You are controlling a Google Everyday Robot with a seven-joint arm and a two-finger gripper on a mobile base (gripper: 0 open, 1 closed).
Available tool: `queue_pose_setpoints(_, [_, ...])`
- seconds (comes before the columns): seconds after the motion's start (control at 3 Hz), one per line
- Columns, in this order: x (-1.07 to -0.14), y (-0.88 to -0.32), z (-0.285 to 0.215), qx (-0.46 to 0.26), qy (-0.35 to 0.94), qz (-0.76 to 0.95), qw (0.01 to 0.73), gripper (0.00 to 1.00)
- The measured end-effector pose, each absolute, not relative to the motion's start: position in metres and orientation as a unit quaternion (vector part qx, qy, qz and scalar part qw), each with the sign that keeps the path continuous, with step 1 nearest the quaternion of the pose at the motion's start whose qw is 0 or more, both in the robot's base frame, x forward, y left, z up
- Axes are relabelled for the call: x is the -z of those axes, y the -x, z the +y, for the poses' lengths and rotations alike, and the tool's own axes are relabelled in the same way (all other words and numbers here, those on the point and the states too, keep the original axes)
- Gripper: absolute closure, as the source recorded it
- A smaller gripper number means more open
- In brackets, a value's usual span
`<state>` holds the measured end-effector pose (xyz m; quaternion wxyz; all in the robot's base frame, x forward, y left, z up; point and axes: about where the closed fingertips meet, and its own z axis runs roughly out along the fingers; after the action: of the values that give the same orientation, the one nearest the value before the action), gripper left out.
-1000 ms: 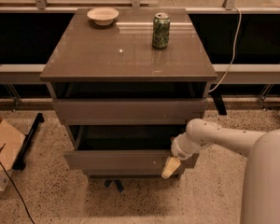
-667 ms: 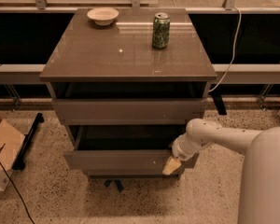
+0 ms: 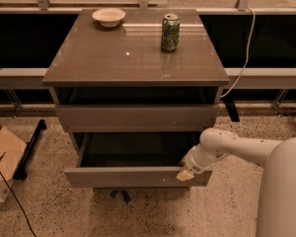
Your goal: Open middle drawer
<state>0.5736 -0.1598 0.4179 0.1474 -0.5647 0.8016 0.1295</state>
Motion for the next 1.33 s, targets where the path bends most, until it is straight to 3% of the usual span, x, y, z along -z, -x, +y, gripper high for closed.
queue_pose_setpoints(0.33, [-0.406,-0.529,-0.161,-0.165,0.542,0.813,0.135,0.2])
queue_pose_setpoints(0.67, [-0.406,-0.529,-0.161,-0.165,0.542,0.813,0.135,0.0])
queue_pose_setpoints(1.0, [-0.39,-0.48,-0.154,-0.203,0.501,0.833,0.114,0.0])
queue_pose_setpoints(1.33, [-0.39,-0.48,-0.154,-0.203,0.501,0.833,0.113,0.0])
